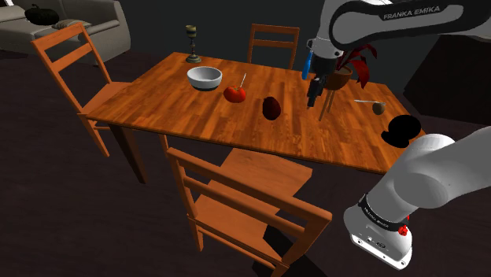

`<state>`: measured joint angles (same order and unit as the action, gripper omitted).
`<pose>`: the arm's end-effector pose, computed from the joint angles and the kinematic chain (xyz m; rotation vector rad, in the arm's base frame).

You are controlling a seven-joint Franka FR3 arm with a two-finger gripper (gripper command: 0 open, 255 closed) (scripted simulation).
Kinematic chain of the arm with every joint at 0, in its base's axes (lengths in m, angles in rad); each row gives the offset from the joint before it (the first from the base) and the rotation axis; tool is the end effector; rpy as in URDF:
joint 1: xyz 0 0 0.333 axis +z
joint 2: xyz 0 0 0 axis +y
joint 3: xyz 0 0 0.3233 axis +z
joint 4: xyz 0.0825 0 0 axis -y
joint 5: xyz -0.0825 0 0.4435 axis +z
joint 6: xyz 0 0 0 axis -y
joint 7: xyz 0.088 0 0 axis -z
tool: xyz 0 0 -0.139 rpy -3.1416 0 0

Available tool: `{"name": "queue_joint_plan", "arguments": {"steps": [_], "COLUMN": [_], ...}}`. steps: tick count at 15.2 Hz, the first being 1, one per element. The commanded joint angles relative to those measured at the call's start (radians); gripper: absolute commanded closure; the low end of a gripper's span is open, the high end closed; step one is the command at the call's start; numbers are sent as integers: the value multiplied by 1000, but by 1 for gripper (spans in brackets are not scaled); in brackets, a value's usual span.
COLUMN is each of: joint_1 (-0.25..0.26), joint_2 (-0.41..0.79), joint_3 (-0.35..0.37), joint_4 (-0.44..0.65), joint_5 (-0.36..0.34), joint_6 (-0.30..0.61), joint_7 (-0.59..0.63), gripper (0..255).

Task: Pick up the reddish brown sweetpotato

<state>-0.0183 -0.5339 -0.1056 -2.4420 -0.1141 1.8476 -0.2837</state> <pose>0.4277 -0.0652 0.4391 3.0805 0.3258 -0.1107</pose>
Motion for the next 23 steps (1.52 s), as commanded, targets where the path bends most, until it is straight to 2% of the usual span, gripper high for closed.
{"name": "queue_joint_plan", "arguments": {"steps": [1,7,12,17,22,23], "joint_1": [-4,-3,1,-9,-42,-43], "joint_2": [56,255,432,612,788,795], "joint_3": [-25,-87,-127,-145,-133,-131], "joint_4": [8,85,188,325,492,487], "joint_5": [-6,16,76,169,270,273], "joint_6": [74,263,387,473,519,530], "joint_7": [-33,-129,-226,-336,-440,-442], "gripper": [0,0,0,0,0,0]}}
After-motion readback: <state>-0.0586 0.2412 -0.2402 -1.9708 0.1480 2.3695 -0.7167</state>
